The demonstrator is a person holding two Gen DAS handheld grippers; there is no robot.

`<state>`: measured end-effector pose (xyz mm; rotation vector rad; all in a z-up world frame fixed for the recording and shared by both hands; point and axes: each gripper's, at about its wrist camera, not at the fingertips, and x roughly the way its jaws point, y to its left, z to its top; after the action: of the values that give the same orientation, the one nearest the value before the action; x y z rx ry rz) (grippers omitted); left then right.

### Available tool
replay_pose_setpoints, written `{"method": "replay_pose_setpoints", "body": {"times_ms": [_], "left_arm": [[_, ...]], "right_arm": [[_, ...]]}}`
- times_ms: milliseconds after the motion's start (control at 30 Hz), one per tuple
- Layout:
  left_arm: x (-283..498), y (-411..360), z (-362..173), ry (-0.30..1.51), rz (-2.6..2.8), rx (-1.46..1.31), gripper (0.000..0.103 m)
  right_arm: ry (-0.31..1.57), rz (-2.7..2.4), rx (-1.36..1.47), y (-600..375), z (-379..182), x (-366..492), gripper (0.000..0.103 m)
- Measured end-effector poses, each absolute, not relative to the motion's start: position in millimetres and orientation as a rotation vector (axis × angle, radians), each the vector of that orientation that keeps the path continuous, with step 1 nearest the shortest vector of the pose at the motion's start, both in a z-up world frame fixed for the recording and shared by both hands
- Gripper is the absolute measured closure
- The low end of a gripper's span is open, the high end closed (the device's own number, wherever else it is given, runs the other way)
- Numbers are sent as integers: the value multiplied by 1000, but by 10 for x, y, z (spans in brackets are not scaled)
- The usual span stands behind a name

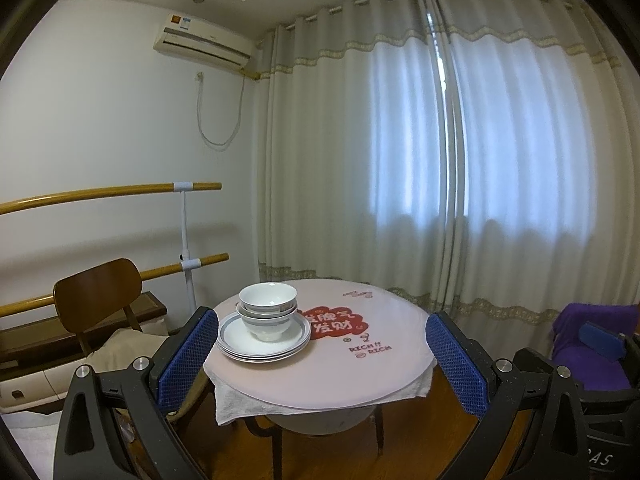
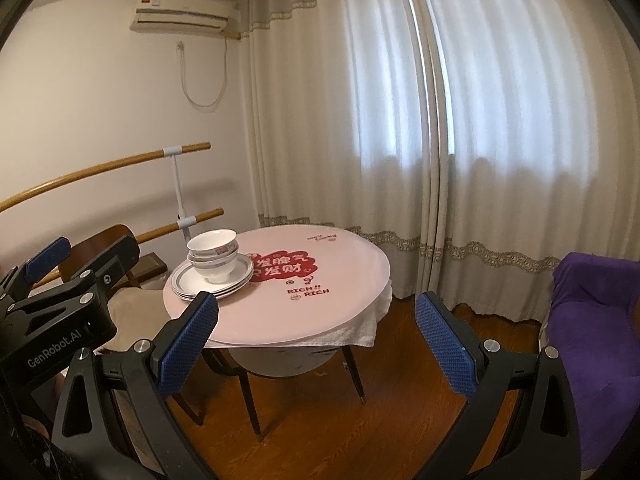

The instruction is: Organize plates and bowls

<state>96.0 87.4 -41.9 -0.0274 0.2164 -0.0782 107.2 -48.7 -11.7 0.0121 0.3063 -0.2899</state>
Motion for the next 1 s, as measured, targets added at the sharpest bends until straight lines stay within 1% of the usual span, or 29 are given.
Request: {"method": "replay_pose_setpoints", "body": {"times_ms": [300, 767, 1000], "left_arm": [[1609, 838, -349, 294, -52, -13, 1], [3088, 816, -218, 437, -36, -42, 1], [3467, 768, -268, 457, -20, -30, 1]], "right_arm": [[368, -270, 8, -659, -190, 1624, 3], [466, -218, 18, -1023, -306, 2770, 3], [485, -209, 20, -1081, -403, 2986, 3]]}}
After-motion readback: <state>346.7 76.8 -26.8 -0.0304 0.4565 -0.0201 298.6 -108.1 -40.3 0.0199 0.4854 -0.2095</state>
